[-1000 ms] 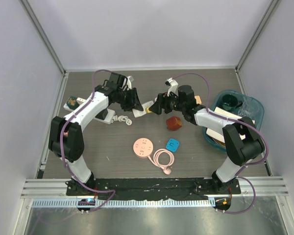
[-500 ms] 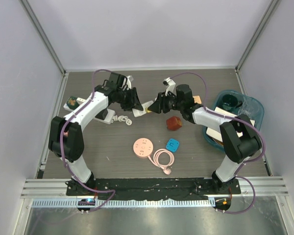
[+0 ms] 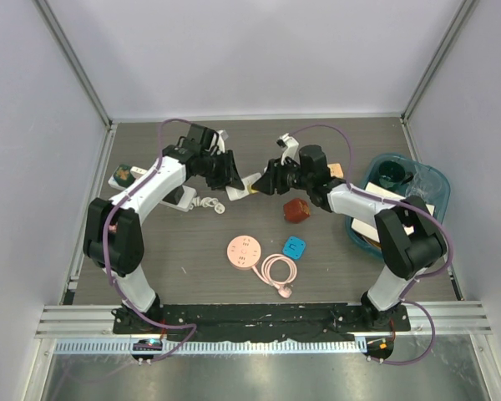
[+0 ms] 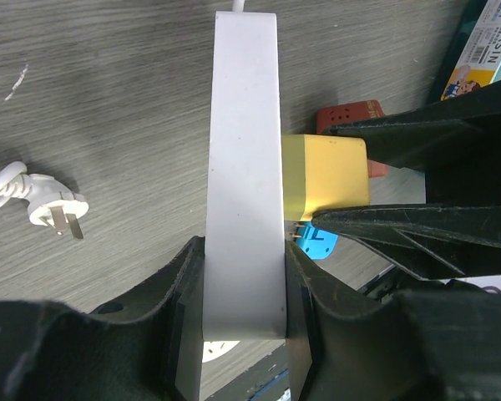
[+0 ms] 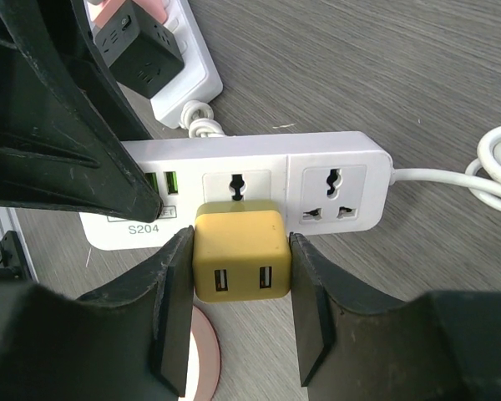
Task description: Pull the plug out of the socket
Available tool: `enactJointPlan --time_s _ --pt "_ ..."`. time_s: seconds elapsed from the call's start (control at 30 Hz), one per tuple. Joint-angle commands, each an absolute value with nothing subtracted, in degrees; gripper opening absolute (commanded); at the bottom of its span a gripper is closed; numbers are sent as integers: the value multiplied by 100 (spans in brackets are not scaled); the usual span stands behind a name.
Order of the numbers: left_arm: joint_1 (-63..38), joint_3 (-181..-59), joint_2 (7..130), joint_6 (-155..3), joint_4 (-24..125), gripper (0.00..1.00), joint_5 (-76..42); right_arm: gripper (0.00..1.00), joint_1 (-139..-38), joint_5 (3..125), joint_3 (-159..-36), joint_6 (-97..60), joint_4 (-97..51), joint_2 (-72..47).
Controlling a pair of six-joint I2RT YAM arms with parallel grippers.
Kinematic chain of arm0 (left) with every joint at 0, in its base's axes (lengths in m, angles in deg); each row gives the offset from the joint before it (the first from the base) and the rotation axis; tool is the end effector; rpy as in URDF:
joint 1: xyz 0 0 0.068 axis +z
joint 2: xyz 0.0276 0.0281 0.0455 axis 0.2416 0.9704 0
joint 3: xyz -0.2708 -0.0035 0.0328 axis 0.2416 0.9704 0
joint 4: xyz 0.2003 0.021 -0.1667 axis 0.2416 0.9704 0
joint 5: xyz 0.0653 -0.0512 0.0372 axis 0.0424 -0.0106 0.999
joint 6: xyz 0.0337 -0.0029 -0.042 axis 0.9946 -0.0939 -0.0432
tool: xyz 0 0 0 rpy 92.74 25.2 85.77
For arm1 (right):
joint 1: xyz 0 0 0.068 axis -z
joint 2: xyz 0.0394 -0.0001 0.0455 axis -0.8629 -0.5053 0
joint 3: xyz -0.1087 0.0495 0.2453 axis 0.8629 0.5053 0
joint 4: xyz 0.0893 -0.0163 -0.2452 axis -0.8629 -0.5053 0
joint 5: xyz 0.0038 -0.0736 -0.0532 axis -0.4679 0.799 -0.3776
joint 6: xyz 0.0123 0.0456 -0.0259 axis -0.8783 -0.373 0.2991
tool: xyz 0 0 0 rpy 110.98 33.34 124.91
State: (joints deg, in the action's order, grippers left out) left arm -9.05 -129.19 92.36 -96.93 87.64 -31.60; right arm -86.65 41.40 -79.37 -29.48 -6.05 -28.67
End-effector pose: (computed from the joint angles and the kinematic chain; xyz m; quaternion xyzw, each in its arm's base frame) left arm 0.3431 -0.1610 0.2682 -0.0144 0.9321 -0.3113 0.1846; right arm 0.3266 0.1864 0.2249 -0.2069 0.7924 0.4003 0.4111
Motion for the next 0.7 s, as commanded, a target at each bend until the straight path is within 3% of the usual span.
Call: enactJointPlan --time_s 0.0,0.67 --pt "-896 -13165 9261 -9621 8874 0 -2827 1 -8681 4294 -7896 -2829 -279 -2383" --pt "-993 -13323 9306 -9490 9304 0 -1914 1 -8347 4532 -7913 -2706 -674 -1917"
